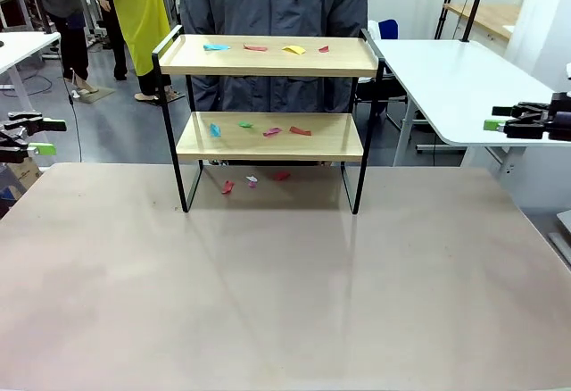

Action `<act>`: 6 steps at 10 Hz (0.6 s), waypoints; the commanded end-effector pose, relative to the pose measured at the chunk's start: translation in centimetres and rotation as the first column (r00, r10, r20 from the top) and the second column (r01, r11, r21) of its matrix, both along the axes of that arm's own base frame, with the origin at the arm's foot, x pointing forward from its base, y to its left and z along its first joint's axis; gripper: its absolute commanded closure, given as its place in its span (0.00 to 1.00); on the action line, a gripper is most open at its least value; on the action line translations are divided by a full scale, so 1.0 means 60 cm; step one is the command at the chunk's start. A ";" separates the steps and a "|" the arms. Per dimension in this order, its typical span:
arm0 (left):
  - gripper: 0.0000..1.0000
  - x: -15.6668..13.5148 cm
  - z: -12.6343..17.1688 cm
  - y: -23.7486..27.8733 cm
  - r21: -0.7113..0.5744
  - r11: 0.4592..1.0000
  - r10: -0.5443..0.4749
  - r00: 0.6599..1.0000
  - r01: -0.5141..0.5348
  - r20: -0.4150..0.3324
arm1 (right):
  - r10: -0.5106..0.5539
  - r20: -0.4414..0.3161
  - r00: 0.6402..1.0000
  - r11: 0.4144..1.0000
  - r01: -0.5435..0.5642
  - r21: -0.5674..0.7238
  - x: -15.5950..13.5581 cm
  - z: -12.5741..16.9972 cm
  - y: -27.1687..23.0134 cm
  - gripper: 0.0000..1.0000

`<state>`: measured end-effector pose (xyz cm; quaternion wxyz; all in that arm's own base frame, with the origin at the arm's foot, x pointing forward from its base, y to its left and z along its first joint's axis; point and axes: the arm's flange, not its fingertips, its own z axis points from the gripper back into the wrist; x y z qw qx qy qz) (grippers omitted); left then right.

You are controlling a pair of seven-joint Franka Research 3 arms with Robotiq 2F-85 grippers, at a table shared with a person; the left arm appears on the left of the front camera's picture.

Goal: Clean the shelf.
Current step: Pick up the Duster handed by the human.

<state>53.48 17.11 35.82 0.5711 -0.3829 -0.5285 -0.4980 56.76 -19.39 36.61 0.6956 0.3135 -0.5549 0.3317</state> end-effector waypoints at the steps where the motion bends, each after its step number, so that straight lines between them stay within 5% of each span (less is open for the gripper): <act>1: 0.00 0.012 0.006 0.002 -0.058 0.998 -0.031 0.999 0.029 -0.021 | 0.014 0.042 0.999 1.000 -0.015 0.027 0.015 -0.005 -0.008 0.00; 6: 0.00 0.002 0.001 -0.003 -0.047 0.998 -0.044 0.999 0.043 -0.019 | 0.028 0.008 1.000 0.999 -0.028 0.034 0.005 -0.009 -0.010 0.00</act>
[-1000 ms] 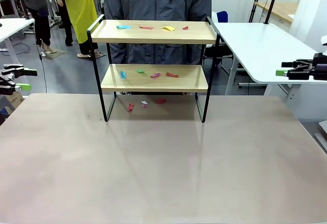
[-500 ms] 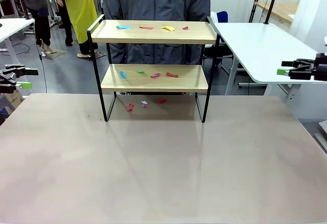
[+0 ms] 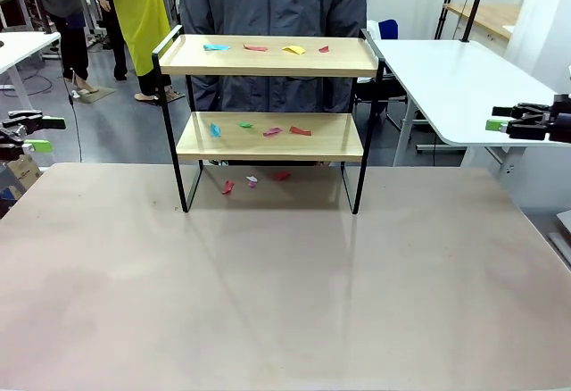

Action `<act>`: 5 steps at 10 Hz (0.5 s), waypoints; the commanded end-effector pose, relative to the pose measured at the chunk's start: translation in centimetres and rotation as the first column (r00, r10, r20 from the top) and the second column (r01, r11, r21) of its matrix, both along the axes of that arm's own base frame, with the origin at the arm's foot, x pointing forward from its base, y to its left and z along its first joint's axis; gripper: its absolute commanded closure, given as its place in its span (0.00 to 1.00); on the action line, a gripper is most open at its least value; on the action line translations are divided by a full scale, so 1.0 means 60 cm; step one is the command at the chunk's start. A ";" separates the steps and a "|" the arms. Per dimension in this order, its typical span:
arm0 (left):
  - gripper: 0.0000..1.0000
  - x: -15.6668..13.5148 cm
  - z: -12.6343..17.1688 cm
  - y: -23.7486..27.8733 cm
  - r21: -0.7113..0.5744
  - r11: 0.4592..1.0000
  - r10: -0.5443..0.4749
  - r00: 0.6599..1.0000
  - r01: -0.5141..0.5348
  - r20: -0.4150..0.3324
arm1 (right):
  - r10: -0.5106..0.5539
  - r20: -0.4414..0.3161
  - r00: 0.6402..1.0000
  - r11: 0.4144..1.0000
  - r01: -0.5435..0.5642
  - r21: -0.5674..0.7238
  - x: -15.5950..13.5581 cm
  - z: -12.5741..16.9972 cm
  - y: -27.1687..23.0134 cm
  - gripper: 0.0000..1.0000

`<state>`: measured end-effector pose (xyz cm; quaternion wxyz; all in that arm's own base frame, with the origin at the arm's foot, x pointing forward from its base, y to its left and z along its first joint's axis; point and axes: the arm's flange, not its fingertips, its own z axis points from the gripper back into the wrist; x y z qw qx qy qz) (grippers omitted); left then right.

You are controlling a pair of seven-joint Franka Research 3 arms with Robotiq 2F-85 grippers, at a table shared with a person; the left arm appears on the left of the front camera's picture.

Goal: Clean the shelf.
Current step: Pick up the Duster handed by the human.

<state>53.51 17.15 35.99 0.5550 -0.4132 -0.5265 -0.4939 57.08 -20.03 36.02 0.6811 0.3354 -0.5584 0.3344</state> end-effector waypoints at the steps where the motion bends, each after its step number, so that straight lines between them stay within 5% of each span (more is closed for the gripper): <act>1: 0.00 0.001 -0.002 -0.003 0.002 1.000 0.001 1.000 -0.001 -0.001 | -0.008 0.000 1.000 1.000 0.008 -0.005 0.000 0.001 0.000 0.00; 5: 0.00 0.001 -0.002 -0.003 0.002 1.000 0.001 1.000 -0.001 -0.001 | -0.008 0.000 1.000 1.000 0.008 -0.005 0.000 0.001 0.000 0.00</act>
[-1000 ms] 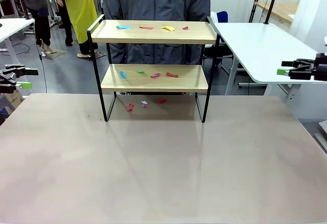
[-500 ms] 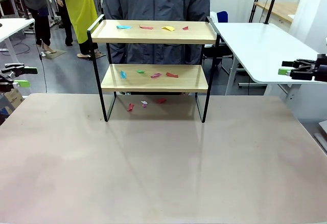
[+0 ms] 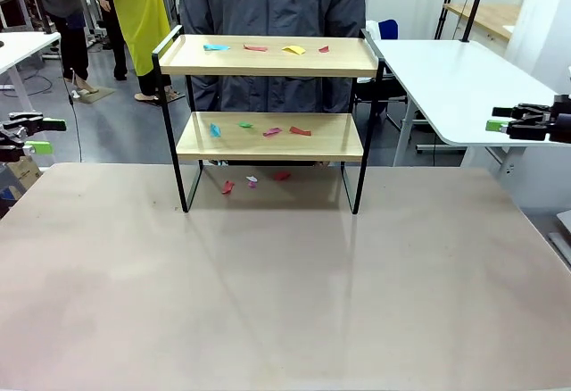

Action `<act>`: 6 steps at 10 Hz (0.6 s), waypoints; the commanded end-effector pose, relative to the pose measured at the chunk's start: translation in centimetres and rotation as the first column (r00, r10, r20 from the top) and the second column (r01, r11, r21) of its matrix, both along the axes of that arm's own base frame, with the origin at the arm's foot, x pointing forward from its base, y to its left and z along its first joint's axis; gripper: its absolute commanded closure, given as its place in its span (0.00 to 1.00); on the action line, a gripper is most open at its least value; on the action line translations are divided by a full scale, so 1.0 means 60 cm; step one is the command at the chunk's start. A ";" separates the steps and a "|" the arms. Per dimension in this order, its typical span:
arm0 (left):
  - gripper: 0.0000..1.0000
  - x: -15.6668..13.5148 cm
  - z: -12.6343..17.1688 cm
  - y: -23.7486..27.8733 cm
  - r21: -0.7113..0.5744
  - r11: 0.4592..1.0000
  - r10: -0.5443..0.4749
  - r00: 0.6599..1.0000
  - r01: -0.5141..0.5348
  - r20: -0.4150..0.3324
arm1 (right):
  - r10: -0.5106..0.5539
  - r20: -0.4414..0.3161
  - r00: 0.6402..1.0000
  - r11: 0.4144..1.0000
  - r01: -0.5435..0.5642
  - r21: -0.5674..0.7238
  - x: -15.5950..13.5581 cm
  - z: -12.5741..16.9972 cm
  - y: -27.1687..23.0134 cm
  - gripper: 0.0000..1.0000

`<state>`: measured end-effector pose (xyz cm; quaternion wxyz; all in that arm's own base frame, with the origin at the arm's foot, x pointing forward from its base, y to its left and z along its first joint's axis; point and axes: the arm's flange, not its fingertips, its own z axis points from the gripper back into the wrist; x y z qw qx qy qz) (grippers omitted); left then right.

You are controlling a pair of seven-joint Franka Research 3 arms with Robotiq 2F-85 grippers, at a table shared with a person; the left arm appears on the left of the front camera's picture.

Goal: Clean the shelf.
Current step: Pick up the Duster handed by the human.

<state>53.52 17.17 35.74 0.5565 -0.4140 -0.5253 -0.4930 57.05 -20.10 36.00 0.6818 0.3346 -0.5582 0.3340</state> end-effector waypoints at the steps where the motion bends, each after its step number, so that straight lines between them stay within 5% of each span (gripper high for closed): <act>1: 0.00 0.001 0.003 -0.004 0.002 1.000 0.001 1.000 -0.001 0.003 | -0.006 0.001 1.000 1.000 0.006 -0.003 0.000 0.002 0.001 0.00; 6: 0.00 0.001 0.003 -0.004 0.002 1.000 0.001 1.000 -0.001 0.003 | -0.006 0.001 1.000 1.000 0.006 -0.003 0.000 0.002 0.001 0.00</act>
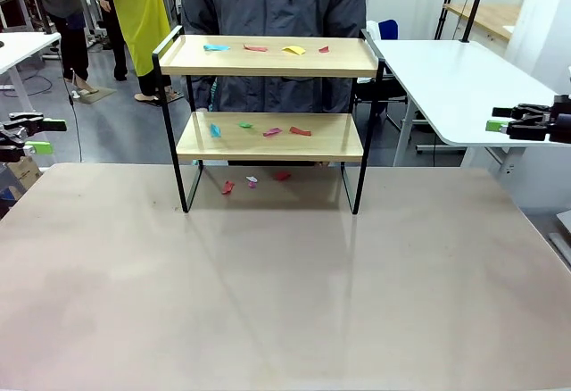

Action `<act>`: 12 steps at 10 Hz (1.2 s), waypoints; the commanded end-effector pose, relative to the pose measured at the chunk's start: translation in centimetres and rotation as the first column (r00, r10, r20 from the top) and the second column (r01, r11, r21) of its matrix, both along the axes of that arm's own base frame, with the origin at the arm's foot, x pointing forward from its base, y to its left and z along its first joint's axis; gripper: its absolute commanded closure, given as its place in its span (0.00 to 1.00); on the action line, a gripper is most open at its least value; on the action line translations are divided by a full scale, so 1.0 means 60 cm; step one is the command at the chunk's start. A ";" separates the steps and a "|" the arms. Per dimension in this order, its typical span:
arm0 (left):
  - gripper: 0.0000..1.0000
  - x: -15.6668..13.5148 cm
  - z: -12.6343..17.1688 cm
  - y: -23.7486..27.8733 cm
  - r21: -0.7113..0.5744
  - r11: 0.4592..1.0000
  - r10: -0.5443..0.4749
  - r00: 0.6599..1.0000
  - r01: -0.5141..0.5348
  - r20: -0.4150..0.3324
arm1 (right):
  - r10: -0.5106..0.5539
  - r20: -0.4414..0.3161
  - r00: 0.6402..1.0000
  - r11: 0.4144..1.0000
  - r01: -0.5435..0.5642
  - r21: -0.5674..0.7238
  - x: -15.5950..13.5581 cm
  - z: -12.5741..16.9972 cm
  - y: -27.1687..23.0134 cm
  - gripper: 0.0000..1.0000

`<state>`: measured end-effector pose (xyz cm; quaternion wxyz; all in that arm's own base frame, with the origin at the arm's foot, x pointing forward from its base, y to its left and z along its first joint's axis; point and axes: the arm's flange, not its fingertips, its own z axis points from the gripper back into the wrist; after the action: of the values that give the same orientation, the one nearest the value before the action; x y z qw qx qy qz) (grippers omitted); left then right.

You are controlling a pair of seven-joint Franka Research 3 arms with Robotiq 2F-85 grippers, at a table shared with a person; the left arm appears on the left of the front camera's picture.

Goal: Clean the shelf.
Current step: Pick up the Duster handed by the human.

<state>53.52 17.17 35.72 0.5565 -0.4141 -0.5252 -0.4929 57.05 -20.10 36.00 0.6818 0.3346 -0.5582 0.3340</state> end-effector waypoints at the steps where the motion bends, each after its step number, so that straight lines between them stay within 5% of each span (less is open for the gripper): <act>1: 0.00 0.001 0.003 -0.004 0.002 1.000 0.001 1.000 -0.001 0.003 | -0.006 0.001 1.000 1.000 0.006 -0.003 0.000 0.002 0.002 0.00; 12: 0.00 0.001 0.003 -0.004 0.002 1.000 0.001 1.000 -0.001 0.003 | -0.006 0.001 1.000 1.000 0.006 -0.003 0.000 0.002 0.002 0.00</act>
<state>53.53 17.17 35.72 0.5565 -0.4141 -0.5252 -0.4929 57.05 -20.11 36.00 0.6819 0.3346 -0.5582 0.3339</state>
